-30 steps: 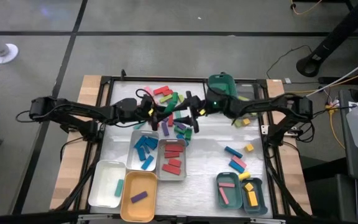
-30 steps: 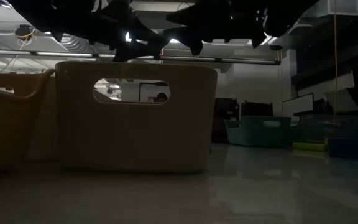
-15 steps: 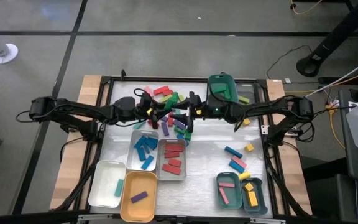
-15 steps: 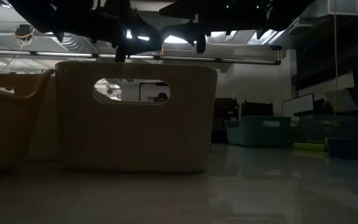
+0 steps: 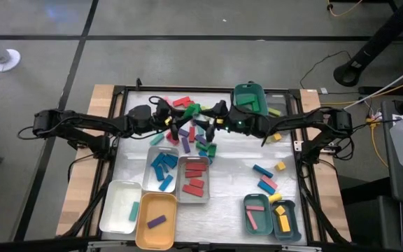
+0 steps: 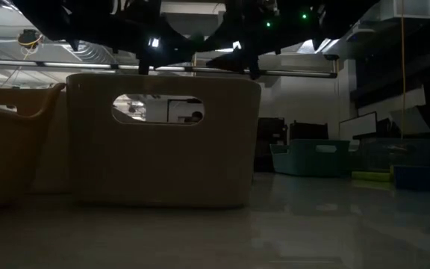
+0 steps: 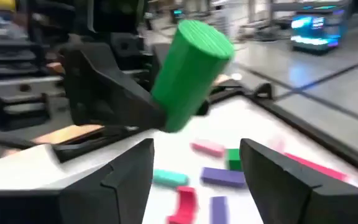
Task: Sort blocks
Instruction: Put the green block into the top green bin
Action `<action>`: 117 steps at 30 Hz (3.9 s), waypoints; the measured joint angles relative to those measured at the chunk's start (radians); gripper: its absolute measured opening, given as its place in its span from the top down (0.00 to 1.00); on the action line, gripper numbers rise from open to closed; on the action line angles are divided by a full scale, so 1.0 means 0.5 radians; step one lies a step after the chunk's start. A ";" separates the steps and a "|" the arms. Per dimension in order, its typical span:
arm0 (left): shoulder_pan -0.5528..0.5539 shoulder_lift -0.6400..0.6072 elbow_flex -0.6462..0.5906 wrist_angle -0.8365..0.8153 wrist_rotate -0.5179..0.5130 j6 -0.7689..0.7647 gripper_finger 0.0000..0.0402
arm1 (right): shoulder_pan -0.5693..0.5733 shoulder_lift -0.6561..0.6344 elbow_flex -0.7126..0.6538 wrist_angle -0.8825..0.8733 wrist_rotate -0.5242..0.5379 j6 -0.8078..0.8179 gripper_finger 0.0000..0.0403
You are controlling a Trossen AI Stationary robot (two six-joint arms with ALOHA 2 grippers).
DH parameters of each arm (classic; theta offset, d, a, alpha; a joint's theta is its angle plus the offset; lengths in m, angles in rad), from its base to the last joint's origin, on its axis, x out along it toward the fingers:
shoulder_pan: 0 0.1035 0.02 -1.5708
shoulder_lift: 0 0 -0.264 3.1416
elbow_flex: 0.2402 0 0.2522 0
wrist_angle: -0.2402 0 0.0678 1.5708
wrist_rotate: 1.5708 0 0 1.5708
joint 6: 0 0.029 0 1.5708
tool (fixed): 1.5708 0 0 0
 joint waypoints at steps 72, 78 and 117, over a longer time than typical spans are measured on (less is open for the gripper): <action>-0.218 0.003 -0.004 0.018 -0.020 0.149 0.55 | -0.027 0.037 0.048 0.449 -0.585 -0.189 0.64; -0.176 0.003 -0.003 -0.168 -0.021 0.142 0.51 | -0.156 -0.174 0.048 0.093 -0.574 -0.234 0.66; 0.536 0.003 -0.004 -1.061 -0.045 -0.060 0.51 | -1.098 -0.301 0.037 -1.761 0.260 -0.579 0.60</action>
